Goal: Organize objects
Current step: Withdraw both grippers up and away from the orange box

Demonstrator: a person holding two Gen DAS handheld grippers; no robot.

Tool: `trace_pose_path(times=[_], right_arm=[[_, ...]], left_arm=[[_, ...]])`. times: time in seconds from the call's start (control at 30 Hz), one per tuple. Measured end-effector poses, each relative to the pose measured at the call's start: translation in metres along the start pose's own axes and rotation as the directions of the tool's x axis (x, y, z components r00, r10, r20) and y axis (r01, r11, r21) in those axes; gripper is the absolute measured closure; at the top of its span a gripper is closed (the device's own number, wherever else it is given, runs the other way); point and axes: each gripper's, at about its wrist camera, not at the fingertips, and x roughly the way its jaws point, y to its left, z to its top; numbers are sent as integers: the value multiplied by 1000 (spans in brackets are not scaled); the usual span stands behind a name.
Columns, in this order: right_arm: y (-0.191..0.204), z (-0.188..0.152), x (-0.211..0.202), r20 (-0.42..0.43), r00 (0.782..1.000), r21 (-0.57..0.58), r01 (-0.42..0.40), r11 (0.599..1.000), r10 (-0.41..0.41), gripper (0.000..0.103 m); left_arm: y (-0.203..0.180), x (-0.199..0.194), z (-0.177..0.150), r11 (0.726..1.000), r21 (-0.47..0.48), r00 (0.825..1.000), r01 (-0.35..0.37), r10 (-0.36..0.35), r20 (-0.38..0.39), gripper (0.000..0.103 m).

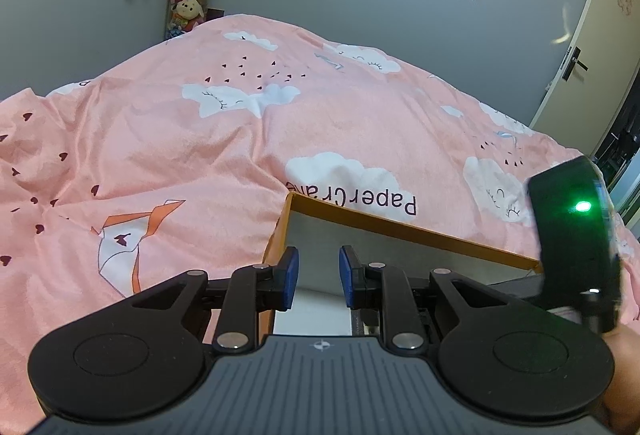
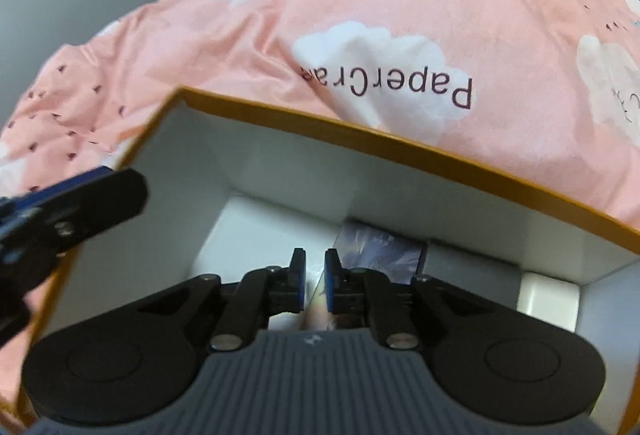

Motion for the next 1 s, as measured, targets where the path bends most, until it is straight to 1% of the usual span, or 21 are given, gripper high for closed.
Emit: trace_pose_path(times=[0.07,0.13,0.17,0.2,0.23,0.3,0.4,0.5,0.6,0.63,0.73,0.8,0.87,1.0], right_arm=[[5,-5,-14,27,1000,-25,11,1000,-10,91],[8,-12,-32,48,999,-35,-2,999,4,91],[10,-16,-40,58,998,-38,-6,999,9,89],[12,-22,-50,74,997,-44,1,999,3,85],[13,-28,-60,94,996,-47,10,999,-6,83],[14,-40,-81,135,991,-53,23,998,-16,73],[14,-62,-116,206,978,-44,46,998,-36,65],[14,-85,-147,270,961,-29,69,997,-59,64],[15,-113,-174,321,944,-14,81,997,-72,58],[14,-124,-183,337,939,-4,79,997,-73,58],[13,-153,-200,358,929,31,84,996,-90,56],[12,-173,-209,364,926,52,89,995,-101,52],[10,-192,-215,370,922,81,93,992,-116,51],[7,-226,-220,351,926,131,98,987,-138,51]], left_arm=[[-4,-8,-1,1000,6,1000,7,-7,5,77],[-10,-18,-3,1000,17,1000,19,-19,10,77],[-14,-23,-5,1000,19,1000,25,-25,16,77],[-17,-29,-7,999,22,999,30,-31,18,77],[-20,-36,-9,999,28,999,38,-39,16,77],[-26,-49,-13,998,38,998,55,-55,17,77],[-36,-69,-21,996,56,997,75,-76,23,77],[-49,-91,-31,991,92,994,100,-103,32,77],[-60,-113,-41,983,142,992,120,-126,33,73],[-63,-118,-45,980,157,991,125,-132,32,73],[-71,-134,-60,967,213,989,140,-147,17,71],[-74,-141,-71,955,253,988,153,-157,-5,71],[-75,-147,-80,947,277,986,163,-163,-25,71],[-71,-154,-96,935,299,981,192,-172,-91,71]])
